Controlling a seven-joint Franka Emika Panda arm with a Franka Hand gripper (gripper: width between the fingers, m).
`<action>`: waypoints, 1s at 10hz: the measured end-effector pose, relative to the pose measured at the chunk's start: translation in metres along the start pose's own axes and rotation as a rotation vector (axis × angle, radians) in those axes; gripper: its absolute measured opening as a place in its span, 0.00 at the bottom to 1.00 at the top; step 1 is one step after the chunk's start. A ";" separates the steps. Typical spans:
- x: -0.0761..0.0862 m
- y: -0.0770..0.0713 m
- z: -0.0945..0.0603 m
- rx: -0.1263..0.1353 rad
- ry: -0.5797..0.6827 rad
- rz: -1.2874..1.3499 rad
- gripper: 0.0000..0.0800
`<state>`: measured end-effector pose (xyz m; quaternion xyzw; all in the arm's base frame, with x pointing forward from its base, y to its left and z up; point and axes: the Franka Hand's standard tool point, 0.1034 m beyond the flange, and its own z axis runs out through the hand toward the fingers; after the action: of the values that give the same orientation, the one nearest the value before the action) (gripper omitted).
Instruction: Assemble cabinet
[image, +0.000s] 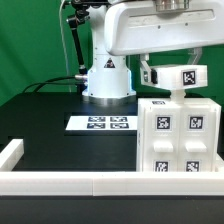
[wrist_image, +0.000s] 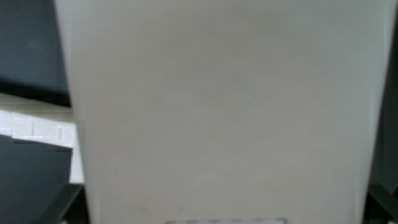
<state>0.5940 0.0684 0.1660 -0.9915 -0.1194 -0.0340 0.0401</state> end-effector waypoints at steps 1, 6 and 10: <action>0.003 0.000 0.000 -0.001 0.007 0.000 0.68; 0.022 -0.001 0.007 0.008 -0.002 -0.051 0.68; 0.022 -0.004 0.021 0.011 -0.008 -0.072 0.68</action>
Offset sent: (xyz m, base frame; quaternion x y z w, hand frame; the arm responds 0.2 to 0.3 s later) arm 0.0273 0.0134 -0.0046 0.0213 -0.0137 -0.0486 0.9985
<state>0.6158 0.0792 0.1475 -0.9864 -0.1553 -0.0306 0.0439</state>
